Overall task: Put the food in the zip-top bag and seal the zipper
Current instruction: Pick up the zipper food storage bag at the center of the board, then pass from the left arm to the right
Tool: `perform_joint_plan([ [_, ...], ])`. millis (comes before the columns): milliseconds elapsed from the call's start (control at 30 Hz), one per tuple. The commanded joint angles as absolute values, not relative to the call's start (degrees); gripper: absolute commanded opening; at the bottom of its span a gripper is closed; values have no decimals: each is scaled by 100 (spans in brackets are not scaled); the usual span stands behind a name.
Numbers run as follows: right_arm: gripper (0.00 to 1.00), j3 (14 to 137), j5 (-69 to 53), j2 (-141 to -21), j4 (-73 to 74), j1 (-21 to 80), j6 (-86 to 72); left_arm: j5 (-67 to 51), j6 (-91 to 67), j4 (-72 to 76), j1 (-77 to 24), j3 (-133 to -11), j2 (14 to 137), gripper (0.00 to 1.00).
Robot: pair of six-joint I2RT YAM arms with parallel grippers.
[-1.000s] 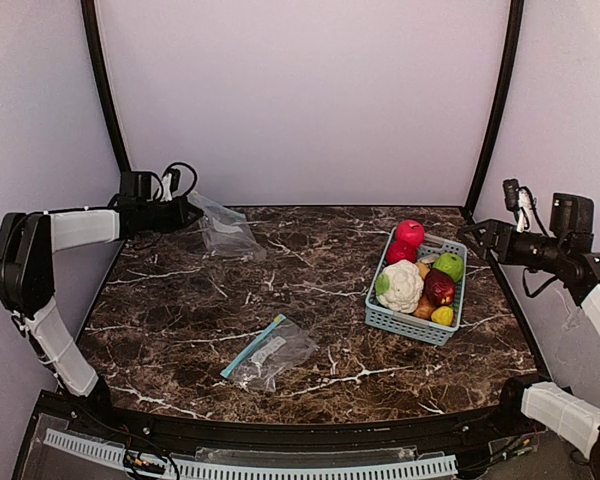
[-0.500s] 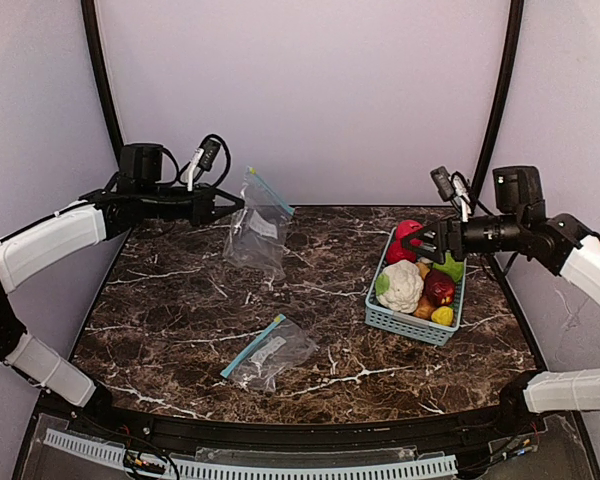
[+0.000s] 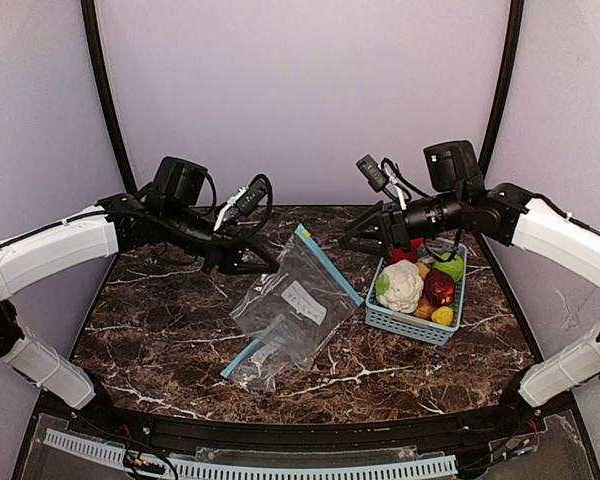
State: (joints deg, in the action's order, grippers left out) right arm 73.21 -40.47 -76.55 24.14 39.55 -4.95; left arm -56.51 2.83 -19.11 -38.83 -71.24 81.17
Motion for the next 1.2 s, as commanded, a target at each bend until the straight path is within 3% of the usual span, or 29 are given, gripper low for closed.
perform_joint_plan([
  [0, 64, 7140, -4606, -7750, 1504, 4006, -572, -6109, 467, -2206, -4062, -7275, 8184, 1],
  [400, 52, 6910, -5120, -8005, 1086, 4062, -806, -6232, 349, -2099, -4215, -7256, 8274, 1],
  [1167, 40, 6567, -5378, -8163, 791, 4270, -936, -6282, 185, -1884, -4289, -7173, 8317, 1],
])
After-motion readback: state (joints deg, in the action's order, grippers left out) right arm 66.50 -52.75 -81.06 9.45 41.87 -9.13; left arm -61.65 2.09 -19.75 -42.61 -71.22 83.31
